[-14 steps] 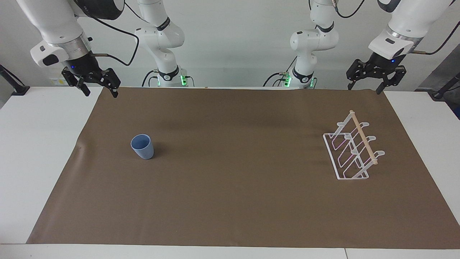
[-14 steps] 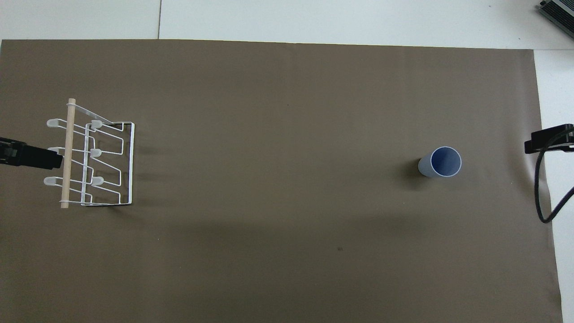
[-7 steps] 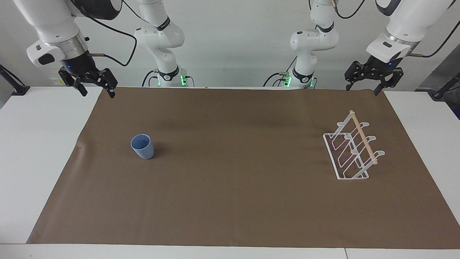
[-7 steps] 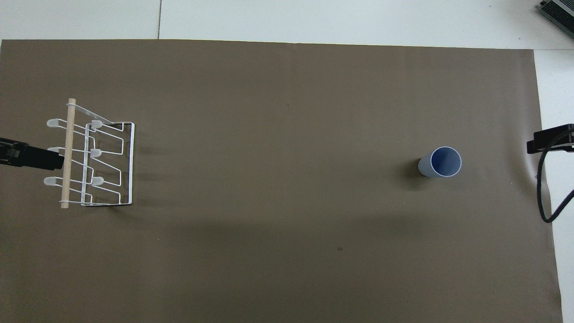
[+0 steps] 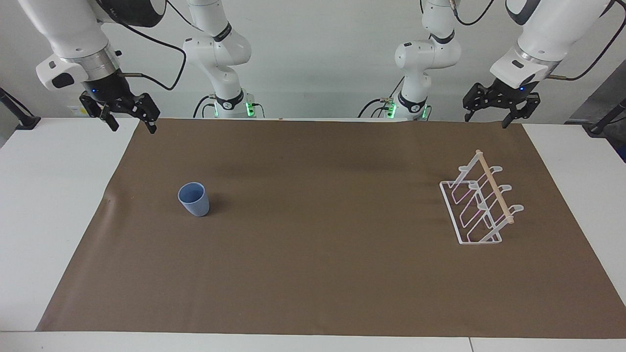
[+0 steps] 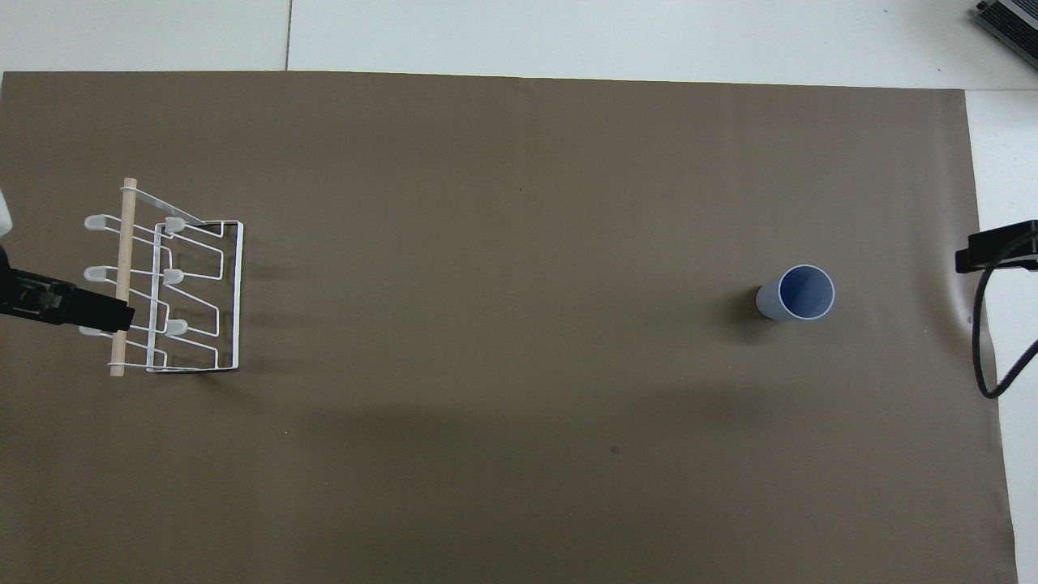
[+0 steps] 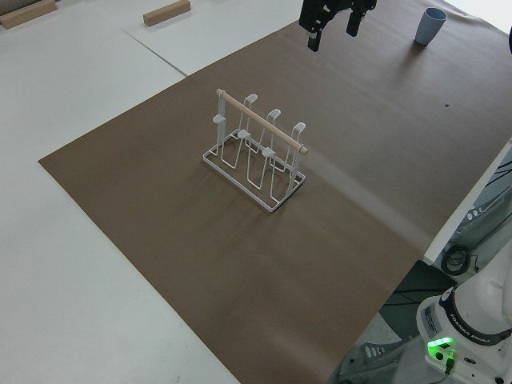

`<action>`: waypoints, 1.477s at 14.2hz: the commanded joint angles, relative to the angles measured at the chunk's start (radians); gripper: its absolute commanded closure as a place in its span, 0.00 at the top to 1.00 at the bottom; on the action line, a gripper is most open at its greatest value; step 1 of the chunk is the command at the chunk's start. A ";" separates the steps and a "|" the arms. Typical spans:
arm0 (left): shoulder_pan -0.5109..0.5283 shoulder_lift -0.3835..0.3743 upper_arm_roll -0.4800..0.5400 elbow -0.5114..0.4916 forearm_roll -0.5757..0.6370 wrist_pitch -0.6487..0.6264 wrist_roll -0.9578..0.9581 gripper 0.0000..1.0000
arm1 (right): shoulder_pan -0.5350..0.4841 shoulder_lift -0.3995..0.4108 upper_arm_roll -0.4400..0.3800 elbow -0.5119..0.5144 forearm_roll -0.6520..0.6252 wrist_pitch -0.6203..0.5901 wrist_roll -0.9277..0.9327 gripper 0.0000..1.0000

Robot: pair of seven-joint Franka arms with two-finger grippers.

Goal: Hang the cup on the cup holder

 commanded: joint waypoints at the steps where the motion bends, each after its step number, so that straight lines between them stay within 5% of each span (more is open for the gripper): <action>1: -0.010 -0.026 0.011 -0.025 -0.001 0.001 -0.006 1.00 | -0.009 -0.026 0.008 -0.033 0.001 0.016 0.008 1.00; 16: 0.016 -0.047 0.020 -0.076 0.029 0.051 -0.038 1.00 | 0.040 -0.053 0.016 -0.097 0.001 0.049 0.020 1.00; 21: 0.018 -0.058 0.024 -0.097 0.029 0.059 -0.063 1.00 | 0.060 -0.122 0.016 -0.343 0.001 0.333 0.014 1.00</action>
